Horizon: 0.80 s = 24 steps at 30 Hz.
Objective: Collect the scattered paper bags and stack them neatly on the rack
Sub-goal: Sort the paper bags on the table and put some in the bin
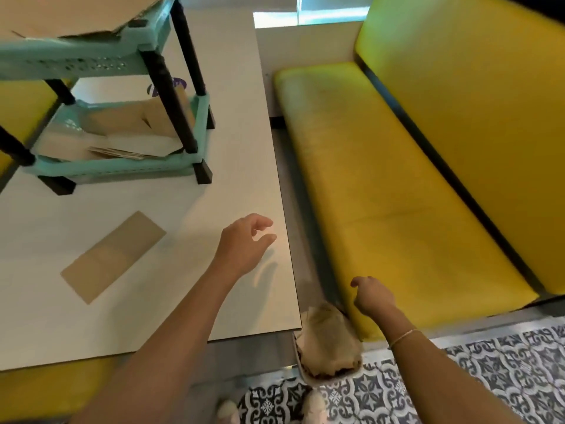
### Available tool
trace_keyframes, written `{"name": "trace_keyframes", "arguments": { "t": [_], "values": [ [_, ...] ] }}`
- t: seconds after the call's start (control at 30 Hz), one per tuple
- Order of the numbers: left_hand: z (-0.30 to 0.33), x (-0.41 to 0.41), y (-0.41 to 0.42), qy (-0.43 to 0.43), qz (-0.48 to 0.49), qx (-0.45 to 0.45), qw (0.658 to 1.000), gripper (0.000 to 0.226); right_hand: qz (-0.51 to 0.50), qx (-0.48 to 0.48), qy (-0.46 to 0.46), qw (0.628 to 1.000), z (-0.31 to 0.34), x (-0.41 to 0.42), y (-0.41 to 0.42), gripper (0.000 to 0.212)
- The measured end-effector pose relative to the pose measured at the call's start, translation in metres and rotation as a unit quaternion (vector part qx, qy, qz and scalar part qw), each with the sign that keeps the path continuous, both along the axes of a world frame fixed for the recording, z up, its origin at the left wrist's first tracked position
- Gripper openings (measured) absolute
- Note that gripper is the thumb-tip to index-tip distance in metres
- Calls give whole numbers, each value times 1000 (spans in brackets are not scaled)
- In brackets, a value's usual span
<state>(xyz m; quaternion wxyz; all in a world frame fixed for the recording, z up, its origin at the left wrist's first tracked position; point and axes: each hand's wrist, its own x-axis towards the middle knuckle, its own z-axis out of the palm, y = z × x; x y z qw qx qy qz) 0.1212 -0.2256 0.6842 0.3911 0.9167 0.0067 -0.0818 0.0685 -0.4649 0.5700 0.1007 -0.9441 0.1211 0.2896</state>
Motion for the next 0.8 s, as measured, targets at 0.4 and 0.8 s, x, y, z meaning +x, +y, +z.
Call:
{"name": "trace_keyframes", "arguments": {
  "t": [0.4,0.8],
  "values": [
    [-9,31,164,105,251,205,940,59,3,85,-164,983,89,58,79,31],
    [-8,24,198,201,192,236,931,94,23,111,-213,970,112,60,138,30]
  ]
}}
